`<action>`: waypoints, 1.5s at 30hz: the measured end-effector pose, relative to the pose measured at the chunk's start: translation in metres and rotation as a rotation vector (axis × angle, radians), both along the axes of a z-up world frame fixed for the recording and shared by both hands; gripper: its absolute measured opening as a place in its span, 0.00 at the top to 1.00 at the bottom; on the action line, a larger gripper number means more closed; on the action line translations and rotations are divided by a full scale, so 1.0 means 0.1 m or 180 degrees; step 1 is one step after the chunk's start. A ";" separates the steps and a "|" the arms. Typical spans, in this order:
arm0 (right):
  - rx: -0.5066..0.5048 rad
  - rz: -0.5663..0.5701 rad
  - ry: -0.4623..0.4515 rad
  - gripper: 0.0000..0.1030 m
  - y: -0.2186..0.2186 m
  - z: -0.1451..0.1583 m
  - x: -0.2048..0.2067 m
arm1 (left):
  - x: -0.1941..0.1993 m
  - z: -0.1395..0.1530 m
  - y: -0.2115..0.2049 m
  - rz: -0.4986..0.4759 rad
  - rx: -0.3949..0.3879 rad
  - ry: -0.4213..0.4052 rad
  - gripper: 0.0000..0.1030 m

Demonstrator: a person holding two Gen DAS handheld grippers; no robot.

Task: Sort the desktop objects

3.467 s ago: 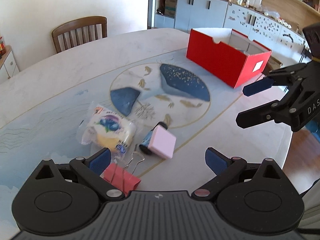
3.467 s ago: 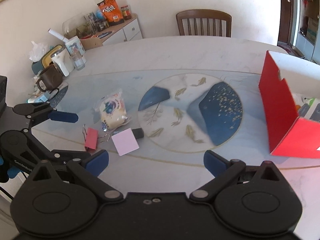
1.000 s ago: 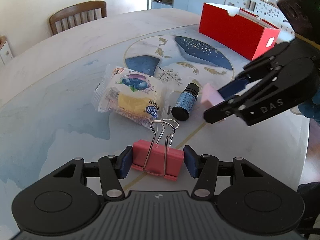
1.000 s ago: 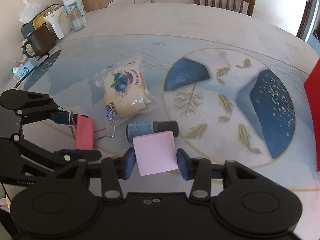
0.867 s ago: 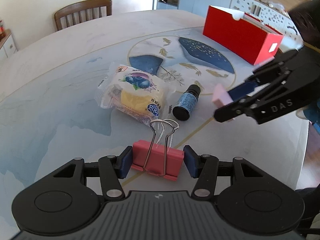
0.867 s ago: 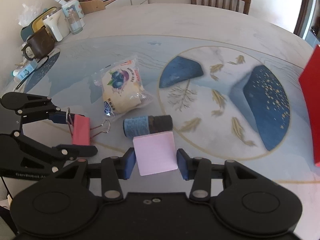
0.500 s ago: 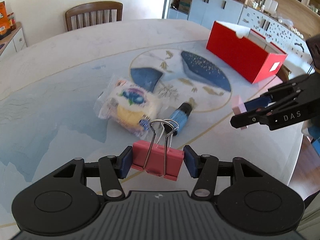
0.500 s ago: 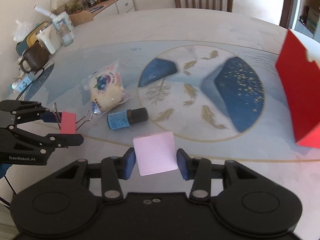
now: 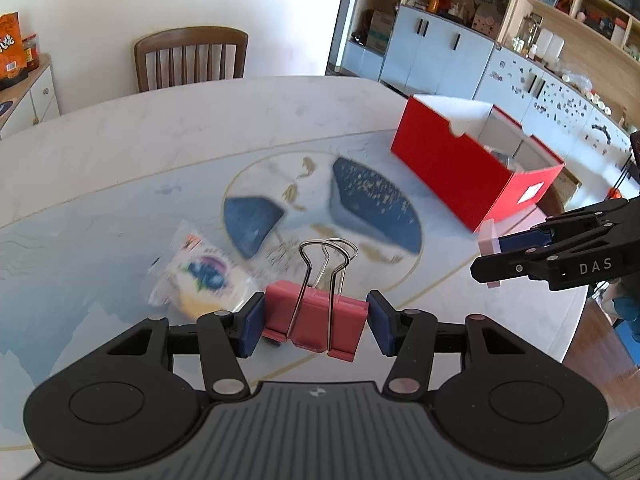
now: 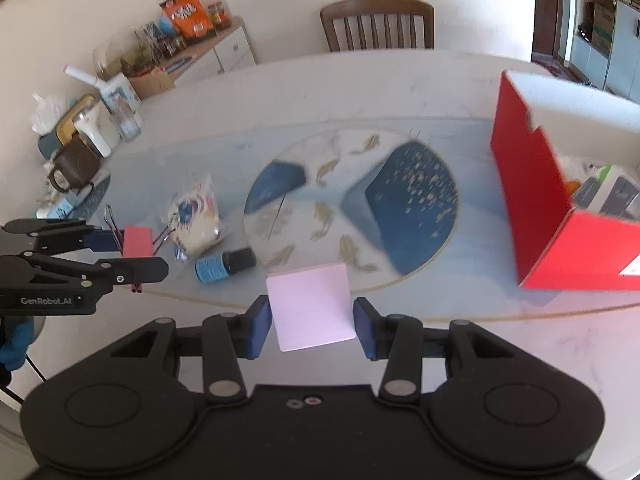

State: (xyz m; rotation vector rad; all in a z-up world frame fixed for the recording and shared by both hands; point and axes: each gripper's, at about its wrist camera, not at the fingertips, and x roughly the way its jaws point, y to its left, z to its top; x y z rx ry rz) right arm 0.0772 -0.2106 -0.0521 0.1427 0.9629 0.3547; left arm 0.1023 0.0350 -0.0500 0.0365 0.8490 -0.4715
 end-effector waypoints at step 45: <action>0.0009 -0.0616 -0.0455 0.57 -2.42 0.43 0.43 | 0.91 0.58 -2.83 -0.0479 -0.0039 -0.0326 0.49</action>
